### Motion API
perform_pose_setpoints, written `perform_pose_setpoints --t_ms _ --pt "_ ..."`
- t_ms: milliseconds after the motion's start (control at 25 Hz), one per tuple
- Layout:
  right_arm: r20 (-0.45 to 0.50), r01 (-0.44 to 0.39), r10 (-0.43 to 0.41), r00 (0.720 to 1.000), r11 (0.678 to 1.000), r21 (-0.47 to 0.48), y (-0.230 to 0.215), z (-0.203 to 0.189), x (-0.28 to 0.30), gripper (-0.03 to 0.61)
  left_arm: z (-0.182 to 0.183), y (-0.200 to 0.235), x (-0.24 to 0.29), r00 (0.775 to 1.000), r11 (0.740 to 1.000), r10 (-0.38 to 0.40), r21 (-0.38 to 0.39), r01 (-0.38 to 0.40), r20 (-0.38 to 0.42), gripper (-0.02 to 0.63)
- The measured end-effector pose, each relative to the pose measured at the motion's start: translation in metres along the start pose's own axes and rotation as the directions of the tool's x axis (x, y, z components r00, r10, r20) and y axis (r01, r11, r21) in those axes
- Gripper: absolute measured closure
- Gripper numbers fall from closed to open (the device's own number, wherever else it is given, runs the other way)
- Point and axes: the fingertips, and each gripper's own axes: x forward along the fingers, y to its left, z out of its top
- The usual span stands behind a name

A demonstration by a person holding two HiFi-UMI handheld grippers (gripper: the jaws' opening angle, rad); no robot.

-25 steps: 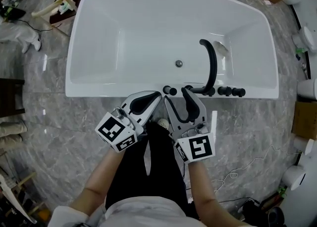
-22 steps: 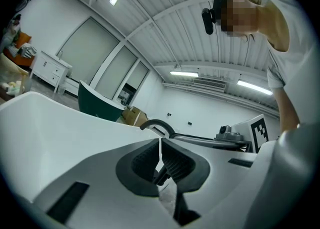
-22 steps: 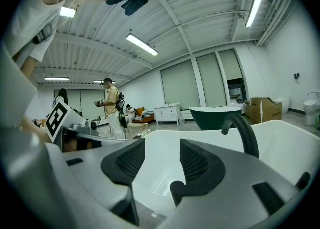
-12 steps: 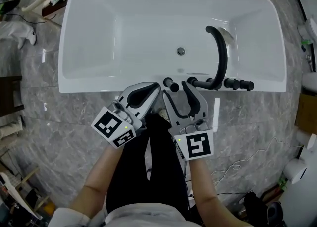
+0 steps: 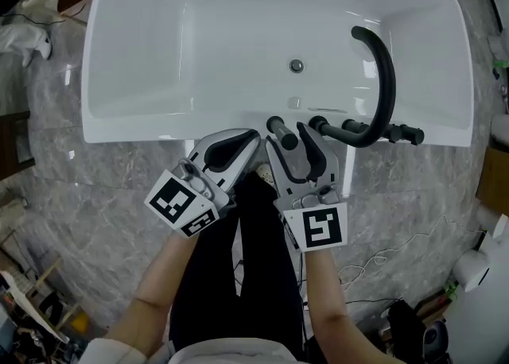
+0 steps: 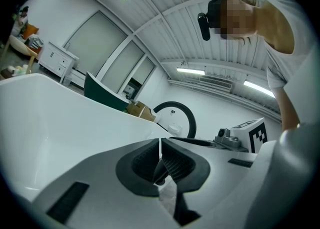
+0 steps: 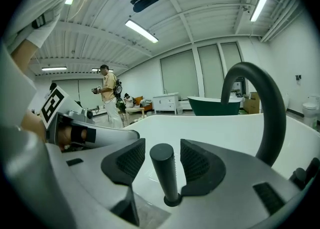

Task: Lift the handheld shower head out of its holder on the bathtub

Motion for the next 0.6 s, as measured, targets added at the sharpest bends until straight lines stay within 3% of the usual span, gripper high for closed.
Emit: perform_pose_setpoints --t_ms 200,440,600 --pt "-0.041 -0.024 0.021 0.999 0.996 -0.09 0.0 -0.019 0.014 0.373 -0.014 0.014 0.002 1.0 1.0 0.008 -0.007 -0.008 -0.002 0.594" --pt "-0.035 -0.041 0.04 0.999 0.999 -0.025 0.0 -0.036 0.028 0.373 -0.032 0.029 0.004 1.0 1.0 0.012 -0.005 -0.012 -0.023 0.594" --pt "-0.056 -0.034 0.032 0.998 0.999 -0.04 -0.003 -0.05 0.036 0.374 -0.041 0.036 0.006 1.0 1.0 0.009 -0.015 -0.009 -0.029 0.594"
